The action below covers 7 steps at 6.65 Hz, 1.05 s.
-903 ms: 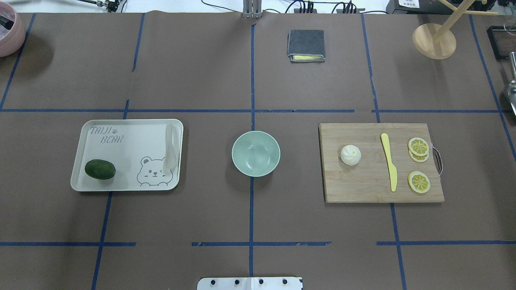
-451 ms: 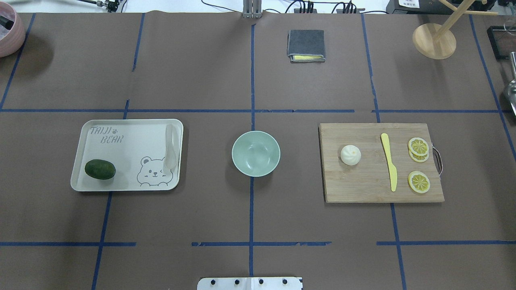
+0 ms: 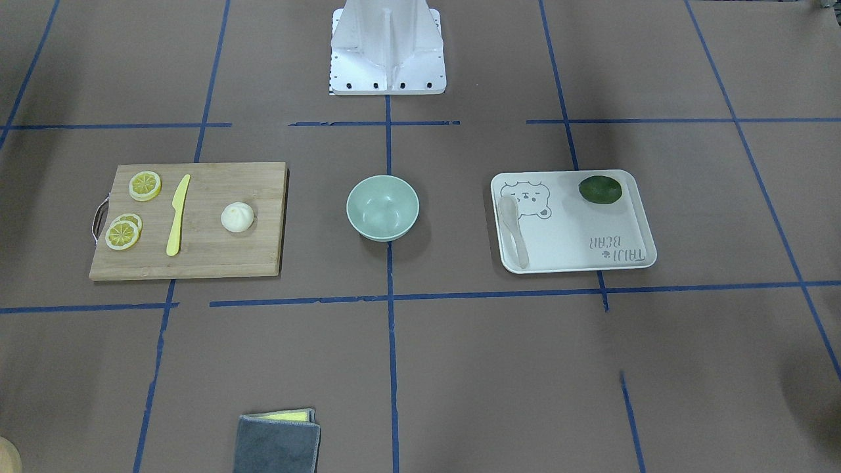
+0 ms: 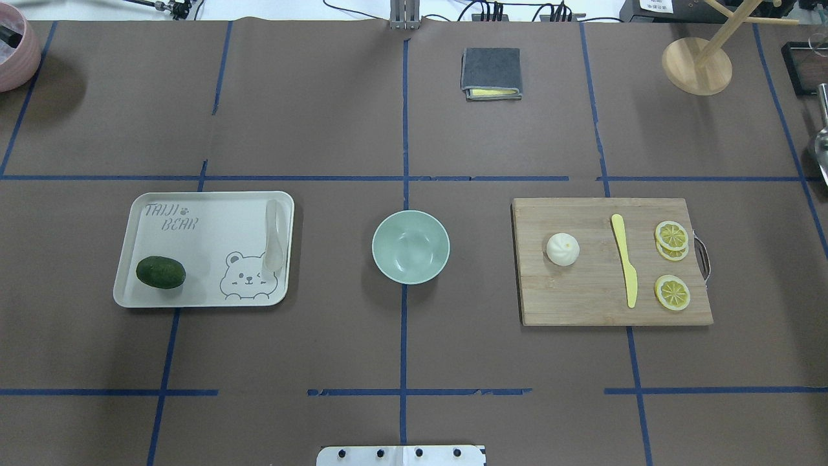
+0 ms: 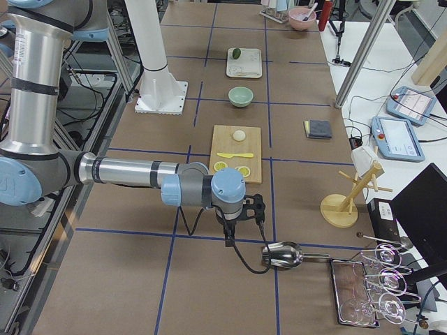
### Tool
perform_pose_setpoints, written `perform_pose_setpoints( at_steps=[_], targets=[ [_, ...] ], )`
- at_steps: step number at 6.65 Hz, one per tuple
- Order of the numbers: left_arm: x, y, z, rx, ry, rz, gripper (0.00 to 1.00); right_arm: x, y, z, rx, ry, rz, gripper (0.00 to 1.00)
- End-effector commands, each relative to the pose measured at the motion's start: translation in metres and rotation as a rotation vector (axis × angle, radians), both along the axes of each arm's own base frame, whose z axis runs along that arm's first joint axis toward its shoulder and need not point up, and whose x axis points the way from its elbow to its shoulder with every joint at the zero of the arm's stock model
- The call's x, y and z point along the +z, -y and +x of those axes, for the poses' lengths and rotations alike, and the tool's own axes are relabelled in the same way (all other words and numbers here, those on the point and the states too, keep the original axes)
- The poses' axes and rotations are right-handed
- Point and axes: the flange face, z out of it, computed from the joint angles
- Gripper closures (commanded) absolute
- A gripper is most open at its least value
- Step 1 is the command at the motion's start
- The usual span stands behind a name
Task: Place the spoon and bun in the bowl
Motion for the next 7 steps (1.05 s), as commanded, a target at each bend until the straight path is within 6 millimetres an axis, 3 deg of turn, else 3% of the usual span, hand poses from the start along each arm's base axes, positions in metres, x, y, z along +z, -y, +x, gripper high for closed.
perform_pose_setpoints(
  at_steps=[1,2,3,5,6,7],
  targets=[
    [-0.035,0.018,0.007,0.01,-0.003,0.236,0.0,-0.032,0.036,0.0,0.01,0.002,0.089,0.0],
    [-0.064,0.027,0.007,0.008,0.003,0.434,0.0,-0.041,0.036,-0.001,0.009,0.006,0.109,0.0],
    [-0.083,0.03,0.022,0.043,-0.033,0.543,0.0,-0.04,0.037,-0.001,0.01,0.005,0.125,0.0],
    [-0.144,0.064,0.095,0.004,-0.231,0.394,0.0,-0.033,0.029,-0.001,0.007,0.004,0.151,0.0],
    [-0.171,0.076,0.146,-0.022,-0.251,0.36,0.0,-0.029,0.025,0.0,0.012,0.004,0.174,0.0],
    [-0.203,0.06,0.2,-0.01,-0.249,0.391,0.0,-0.027,0.022,0.0,0.011,0.004,0.171,0.0]
  ],
)
